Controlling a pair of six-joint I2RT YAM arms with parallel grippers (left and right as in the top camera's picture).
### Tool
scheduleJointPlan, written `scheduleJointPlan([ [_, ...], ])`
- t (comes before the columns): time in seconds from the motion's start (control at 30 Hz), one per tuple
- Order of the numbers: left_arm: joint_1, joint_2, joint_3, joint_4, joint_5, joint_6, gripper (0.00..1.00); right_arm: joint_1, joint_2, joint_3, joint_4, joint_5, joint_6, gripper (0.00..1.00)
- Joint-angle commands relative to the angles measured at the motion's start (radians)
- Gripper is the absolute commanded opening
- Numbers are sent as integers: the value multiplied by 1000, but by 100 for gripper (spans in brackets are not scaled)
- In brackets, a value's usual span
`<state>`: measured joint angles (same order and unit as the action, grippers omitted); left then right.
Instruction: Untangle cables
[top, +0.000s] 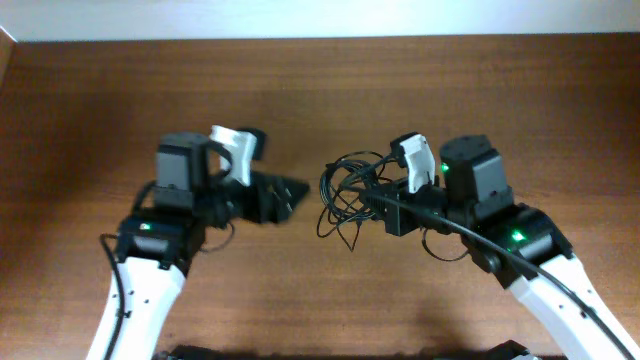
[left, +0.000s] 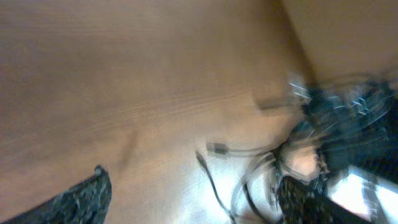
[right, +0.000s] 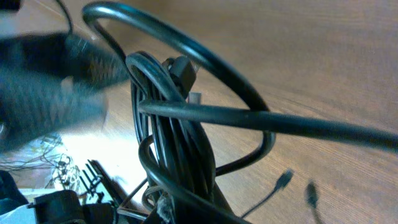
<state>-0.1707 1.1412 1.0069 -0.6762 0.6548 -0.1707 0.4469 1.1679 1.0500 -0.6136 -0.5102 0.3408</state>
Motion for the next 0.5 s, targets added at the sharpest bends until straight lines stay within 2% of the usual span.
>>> scheduleJointPlan([
  [0.0, -161, -17, -10, -75, 52, 283, 84, 3, 35, 15, 6, 26, 16, 7],
  [0.1, -288, -43, -10, -93, -63, 383, 84, 3, 39, 15, -5, 80, 21, 10],
  [0.2, -395, -39, -10, -80, -255, 385, 87, 3, 39, 16, -11, 83, 87, 11],
  [0.23, -428, -32, -10, -56, -282, 385, 99, 3, 39, 16, -11, 55, 88, 11],
  [0.3, -472, 11, -10, -5, -351, 385, 99, 3, 39, 16, -12, -39, 101, 10],
  [0.4, -491, 103, -10, 71, -406, 381, 96, 3, 39, 16, -32, -40, 114, 8],
  [0.43, -491, 131, -10, 102, -406, 381, 74, 3, 39, 16, -39, -39, 122, 8],
  [0.47, -490, 162, -10, 143, -405, 359, 0, 3, 39, 16, -54, 0, 124, 9],
])
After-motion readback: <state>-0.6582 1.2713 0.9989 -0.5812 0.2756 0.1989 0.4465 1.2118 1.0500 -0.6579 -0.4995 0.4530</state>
